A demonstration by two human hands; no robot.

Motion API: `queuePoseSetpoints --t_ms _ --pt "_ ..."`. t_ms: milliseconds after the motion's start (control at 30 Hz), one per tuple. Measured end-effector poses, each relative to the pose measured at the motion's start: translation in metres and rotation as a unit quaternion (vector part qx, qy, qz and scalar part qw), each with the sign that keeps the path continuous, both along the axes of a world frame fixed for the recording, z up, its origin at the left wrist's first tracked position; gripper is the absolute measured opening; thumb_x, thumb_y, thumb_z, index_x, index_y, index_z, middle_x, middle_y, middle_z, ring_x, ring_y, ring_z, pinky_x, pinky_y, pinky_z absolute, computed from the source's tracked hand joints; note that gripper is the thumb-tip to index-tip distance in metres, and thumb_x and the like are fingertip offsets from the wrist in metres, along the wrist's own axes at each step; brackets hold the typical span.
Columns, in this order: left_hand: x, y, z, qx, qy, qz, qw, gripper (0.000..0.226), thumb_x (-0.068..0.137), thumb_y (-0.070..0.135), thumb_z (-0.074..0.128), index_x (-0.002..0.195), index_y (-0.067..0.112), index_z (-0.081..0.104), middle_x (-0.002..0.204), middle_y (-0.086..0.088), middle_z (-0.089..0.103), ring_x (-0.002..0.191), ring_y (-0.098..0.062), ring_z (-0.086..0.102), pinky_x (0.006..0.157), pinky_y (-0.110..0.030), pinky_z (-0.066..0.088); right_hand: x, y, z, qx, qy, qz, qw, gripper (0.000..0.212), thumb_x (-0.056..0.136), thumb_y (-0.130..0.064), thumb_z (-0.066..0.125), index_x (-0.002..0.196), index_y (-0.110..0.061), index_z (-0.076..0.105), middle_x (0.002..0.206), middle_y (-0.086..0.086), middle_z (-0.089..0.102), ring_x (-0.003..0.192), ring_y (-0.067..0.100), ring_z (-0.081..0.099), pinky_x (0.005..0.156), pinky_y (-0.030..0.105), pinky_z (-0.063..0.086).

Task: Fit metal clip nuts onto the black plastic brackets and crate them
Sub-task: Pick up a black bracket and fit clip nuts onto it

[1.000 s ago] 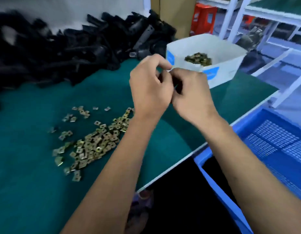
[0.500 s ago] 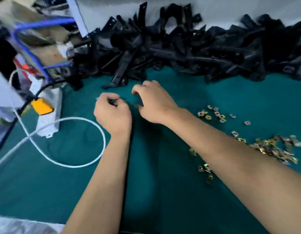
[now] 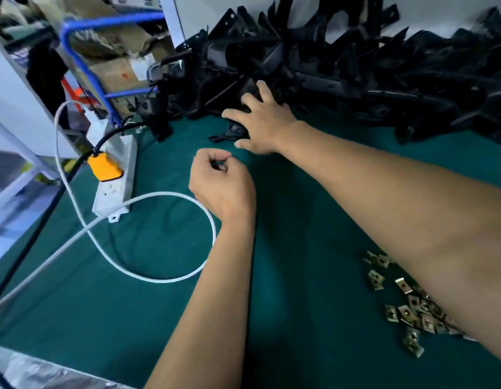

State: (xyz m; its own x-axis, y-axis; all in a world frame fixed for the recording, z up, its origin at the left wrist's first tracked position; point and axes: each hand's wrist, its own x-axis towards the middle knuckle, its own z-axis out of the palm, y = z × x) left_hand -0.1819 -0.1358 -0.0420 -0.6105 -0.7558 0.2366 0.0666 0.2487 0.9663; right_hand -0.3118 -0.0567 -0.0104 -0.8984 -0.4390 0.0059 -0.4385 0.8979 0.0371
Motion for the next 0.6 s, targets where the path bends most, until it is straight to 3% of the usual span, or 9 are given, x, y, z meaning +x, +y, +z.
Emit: queuePoseSetpoints --t_ms 100,200,300,400,467,533,600 --pt "0.0 0.0 -0.002 -0.007 -0.004 -0.015 1.0 0.015 0.08 0.0 0.057 0.075 0.012 0.065 0.067 0.003 0.057 0.061 -0.008 0.048 0.063 -0.015 0.04 0.009 0.022 0.006 0.019 0.03 0.007 0.999 0.069 0.09 -0.064 0.064 0.15 -0.041 0.036 0.16 0.005 0.031 0.156 0.04 -0.001 0.104 0.059 0.048" --pt "0.002 0.002 -0.004 -0.027 -0.005 -0.036 0.999 0.018 0.08 -0.001 0.056 0.074 0.014 0.064 0.065 0.011 0.054 0.06 -0.004 0.049 0.064 -0.012 0.039 0.025 0.062 0.008 0.03 0.051 0.006 0.998 0.059 0.09 -0.059 0.068 0.138 -0.035 0.043 0.15 0.008 0.041 0.155 0.037 0.008 0.093 0.054 0.055" --pt "0.004 0.006 -0.004 -0.055 -0.003 -0.058 0.997 0.018 0.079 0.0 0.055 0.075 0.016 0.063 0.065 0.012 0.055 0.061 -0.003 0.05 0.066 -0.015 0.042 0.042 0.117 0.007 0.01 0.072 -0.039 0.997 0.052 0.091 -0.053 0.07 0.128 -0.03 0.042 0.123 0.009 0.055 0.139 0.039 0.028 0.084 0.053 0.055" --pt "0.004 0.012 -0.004 -0.089 -0.008 -0.068 0.994 0.018 0.079 0.003 0.053 0.076 0.018 0.062 0.07 0.01 0.06 0.066 -0.007 0.053 0.073 -0.025 0.048 0.061 0.173 0.003 -0.012 0.052 -0.113 0.992 0.067 0.097 -0.046 0.064 0.152 -0.02 0.037 0.099 0.009 0.06 0.129 0.035 0.035 0.081 0.052 0.057" --pt "0.001 0.022 -0.003 -0.106 -0.015 -0.072 0.992 0.017 0.079 0.004 0.051 0.078 0.017 0.062 0.077 0.005 0.064 0.071 -0.013 0.056 0.077 -0.029 0.049 0.072 0.195 0.001 -0.054 0.04 -0.15 0.986 0.066 0.097 -0.045 0.065 0.153 -0.021 0.04 0.106 0.01 0.061 0.132 0.033 0.04 0.087 0.051 0.056" --pt "0.001 0.037 -0.001 -0.107 -0.015 -0.076 0.991 0.017 0.08 0.004 0.052 0.078 0.018 0.062 0.081 0.003 0.066 0.074 -0.016 0.057 0.077 -0.029 0.048 0.083 0.208 0.003 -0.124 0.052 -0.179 0.975 0.043 0.094 -0.048 0.069 0.13 -0.029 0.056 0.099 0.002 0.057 0.122 0.034 0.052 0.095 0.051 0.05" --pt "0.005 0.055 0.0 -0.087 0.004 -0.086 0.993 0.018 0.079 0.001 0.053 0.078 0.018 0.061 0.078 0.002 0.064 0.072 -0.014 0.054 0.076 -0.03 0.049 0.092 0.215 0.007 -0.243 0.099 -0.195 0.945 0.032 0.091 -0.049 0.071 0.112 -0.029 0.059 0.096 -0.004 0.06 0.111 0.029 0.058 0.096 0.047 0.048"
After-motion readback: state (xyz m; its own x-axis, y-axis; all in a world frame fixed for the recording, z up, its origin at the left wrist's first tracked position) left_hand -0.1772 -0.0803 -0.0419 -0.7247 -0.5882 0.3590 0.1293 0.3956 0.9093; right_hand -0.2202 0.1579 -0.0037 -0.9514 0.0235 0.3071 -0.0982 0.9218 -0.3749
